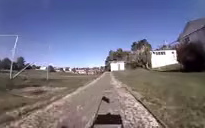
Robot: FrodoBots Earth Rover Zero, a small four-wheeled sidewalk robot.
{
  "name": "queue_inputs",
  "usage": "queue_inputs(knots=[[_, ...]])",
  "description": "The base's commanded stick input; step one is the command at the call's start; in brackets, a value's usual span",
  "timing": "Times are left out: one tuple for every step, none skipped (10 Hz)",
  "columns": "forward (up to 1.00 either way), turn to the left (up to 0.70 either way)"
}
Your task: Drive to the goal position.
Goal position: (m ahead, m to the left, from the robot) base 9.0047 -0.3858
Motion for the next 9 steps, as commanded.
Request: queue_inputs(knots=[[1.00,0.00],[1.00,0.00],[1.00,0.00],[1.00,0.00],[1.00,0.00],[1.00,0.00],[1.00,0.00],[1.00,0.00],[1.00,0.00]])
